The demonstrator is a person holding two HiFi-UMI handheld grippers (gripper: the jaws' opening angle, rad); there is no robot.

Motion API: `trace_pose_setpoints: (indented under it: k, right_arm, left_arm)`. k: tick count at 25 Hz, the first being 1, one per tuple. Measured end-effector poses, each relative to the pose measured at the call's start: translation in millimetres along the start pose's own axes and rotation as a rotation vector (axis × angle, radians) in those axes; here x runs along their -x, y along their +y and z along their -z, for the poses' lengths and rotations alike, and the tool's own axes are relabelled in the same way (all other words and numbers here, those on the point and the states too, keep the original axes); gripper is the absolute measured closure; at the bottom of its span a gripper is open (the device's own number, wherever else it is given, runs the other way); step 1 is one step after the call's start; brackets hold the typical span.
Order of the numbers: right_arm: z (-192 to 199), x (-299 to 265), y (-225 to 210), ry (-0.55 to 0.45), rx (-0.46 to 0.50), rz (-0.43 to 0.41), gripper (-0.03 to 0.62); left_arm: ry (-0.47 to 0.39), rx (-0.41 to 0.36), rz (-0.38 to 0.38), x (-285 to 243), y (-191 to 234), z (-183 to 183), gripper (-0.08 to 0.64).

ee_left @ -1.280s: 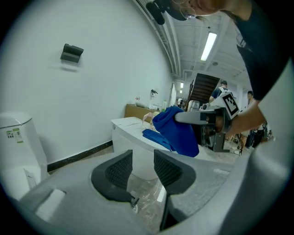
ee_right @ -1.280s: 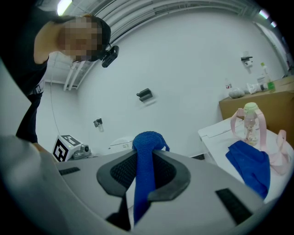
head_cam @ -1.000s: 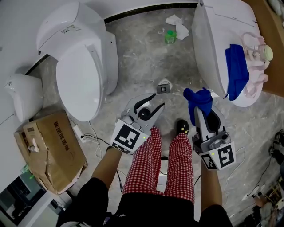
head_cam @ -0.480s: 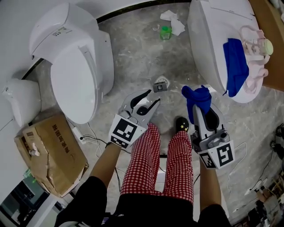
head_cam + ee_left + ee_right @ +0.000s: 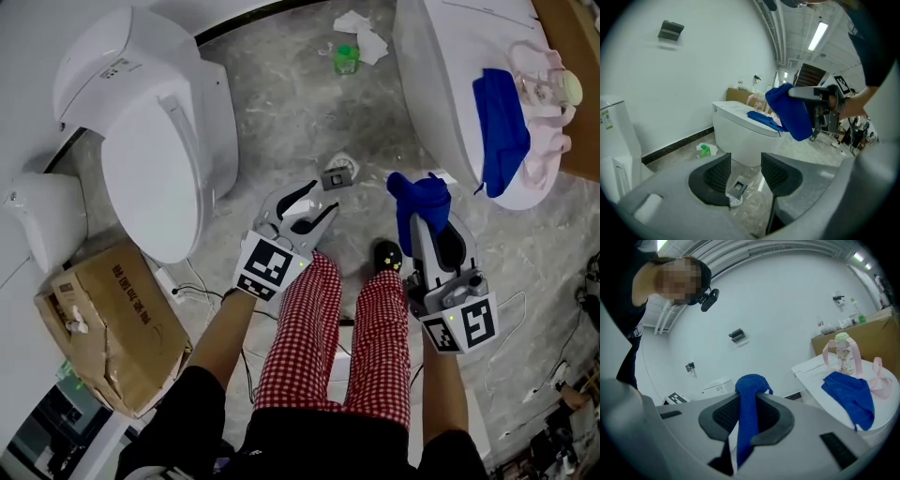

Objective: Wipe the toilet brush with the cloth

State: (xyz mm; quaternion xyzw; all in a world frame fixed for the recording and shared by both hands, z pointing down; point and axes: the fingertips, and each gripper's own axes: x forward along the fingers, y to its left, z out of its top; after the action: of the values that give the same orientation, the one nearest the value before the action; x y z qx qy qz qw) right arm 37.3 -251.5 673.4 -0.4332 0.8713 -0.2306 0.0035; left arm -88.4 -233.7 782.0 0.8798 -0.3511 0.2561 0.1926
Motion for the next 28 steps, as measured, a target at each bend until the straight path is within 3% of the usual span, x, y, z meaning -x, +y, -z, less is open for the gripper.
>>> trace_pose_setpoints:
  k: [15, 19, 28]
  right_arm:
    - [8, 5, -18, -0.003, -0.042, 0.034, 0.528]
    - [5, 6, -20, -0.032, -0.086, 0.026, 0.528]
    - [9, 9, -26, -0.026, -0.088, 0.041, 0.528]
  left_arm:
    - [0.079, 0.024, 0.006, -29, 9, 30, 0.371]
    - [0.124, 0.015, 0.009, -37, 12, 41, 0.371]
    - [0.206, -0.051, 0.042, -60, 9, 58, 0.371]
